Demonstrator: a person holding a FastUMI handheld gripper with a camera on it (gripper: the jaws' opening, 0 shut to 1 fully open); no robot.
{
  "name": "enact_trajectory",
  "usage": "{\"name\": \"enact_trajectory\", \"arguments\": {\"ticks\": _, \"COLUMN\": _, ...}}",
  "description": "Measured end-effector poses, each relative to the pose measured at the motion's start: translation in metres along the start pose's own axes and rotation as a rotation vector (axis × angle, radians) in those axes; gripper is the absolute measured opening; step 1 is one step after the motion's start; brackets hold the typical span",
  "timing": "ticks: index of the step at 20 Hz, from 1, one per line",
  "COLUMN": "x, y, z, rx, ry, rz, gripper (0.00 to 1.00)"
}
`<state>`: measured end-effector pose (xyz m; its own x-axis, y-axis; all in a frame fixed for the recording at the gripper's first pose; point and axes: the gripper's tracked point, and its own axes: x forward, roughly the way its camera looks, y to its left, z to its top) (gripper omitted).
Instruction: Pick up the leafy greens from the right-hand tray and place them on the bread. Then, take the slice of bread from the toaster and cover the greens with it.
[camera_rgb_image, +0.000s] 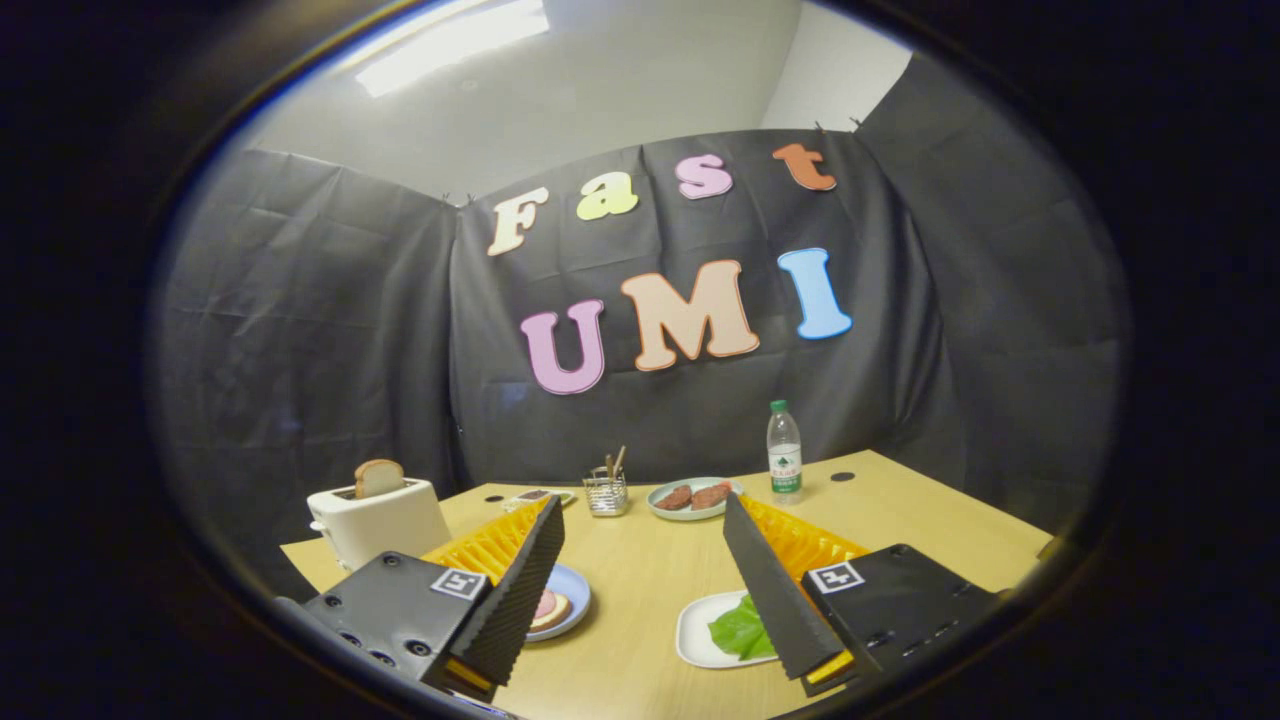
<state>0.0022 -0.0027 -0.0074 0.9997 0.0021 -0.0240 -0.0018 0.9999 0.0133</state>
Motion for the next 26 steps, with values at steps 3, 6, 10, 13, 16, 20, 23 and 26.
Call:
{"name": "enact_trajectory", "arguments": {"ticks": 3, "x": -0.001, "y": -0.004, "z": 0.0, "rx": 0.0, "ry": -0.001, "rz": -0.011, "gripper": 1.0}}
{"name": "enact_trajectory", "arguments": {"ticks": 6, "x": 0.0, "y": -0.007, "z": -0.001, "rx": 0.003, "ry": 0.001, "rz": -0.02, "gripper": 1.0}}
{"name": "enact_trajectory", "arguments": {"ticks": 10, "x": 0.002, "y": -0.013, "z": -0.004, "rx": 0.009, "ry": 0.012, "rz": -0.031, "gripper": 1.0}}
{"name": "enact_trajectory", "arguments": {"ticks": 13, "x": 0.001, "y": -0.02, "z": -0.005, "rx": 0.012, "ry": 0.017, "rz": -0.043, "gripper": 1.0}}
{"name": "enact_trajectory", "arguments": {"ticks": 16, "x": 0.002, "y": -0.036, "z": -0.01, "rx": 0.022, "ry": 0.031, "rz": -0.075, "gripper": 1.0}}
{"name": "enact_trajectory", "arguments": {"ticks": 20, "x": 0.007, "y": -0.075, "z": -0.029, "rx": 0.033, "ry": 0.096, "rz": -0.183, "gripper": 1.0}}
{"name": "enact_trajectory", "arguments": {"ticks": 23, "x": 0.008, "y": -0.099, "z": -0.047, "rx": 0.043, "ry": 0.159, "rz": -0.246, "gripper": 1.0}}
{"name": "enact_trajectory", "arguments": {"ticks": 26, "x": 0.016, "y": -0.117, "z": -0.068, "rx": 0.088, "ry": 0.22, "rz": -0.264, "gripper": 1.0}}
